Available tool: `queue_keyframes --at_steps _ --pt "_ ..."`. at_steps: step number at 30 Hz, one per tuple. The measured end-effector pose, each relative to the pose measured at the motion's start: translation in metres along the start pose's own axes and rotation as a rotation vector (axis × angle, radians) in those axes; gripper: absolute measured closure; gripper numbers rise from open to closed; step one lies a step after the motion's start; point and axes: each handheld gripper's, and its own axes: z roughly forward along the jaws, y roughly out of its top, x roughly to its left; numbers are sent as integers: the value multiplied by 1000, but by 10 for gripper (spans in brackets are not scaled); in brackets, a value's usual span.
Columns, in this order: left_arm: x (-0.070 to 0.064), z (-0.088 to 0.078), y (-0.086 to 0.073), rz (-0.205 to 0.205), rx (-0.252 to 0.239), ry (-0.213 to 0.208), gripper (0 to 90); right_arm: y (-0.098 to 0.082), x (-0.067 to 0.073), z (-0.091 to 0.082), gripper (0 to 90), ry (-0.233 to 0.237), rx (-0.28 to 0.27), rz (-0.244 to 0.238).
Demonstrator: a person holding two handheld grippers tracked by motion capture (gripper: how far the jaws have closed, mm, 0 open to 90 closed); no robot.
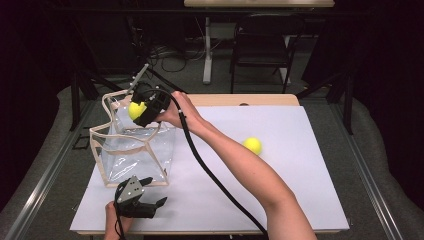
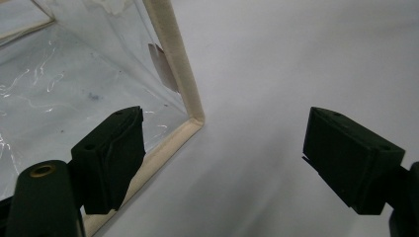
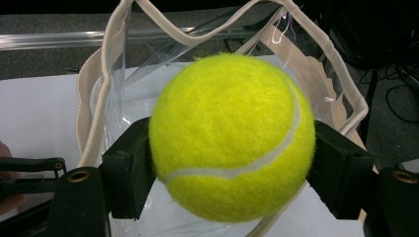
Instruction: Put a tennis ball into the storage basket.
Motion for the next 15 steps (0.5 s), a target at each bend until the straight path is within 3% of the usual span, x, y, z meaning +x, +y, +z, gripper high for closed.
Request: queue_keyframes --at_steps 15 --pt "0 0 0 1 0 0 162 -5 4 10 269 16 18 5"
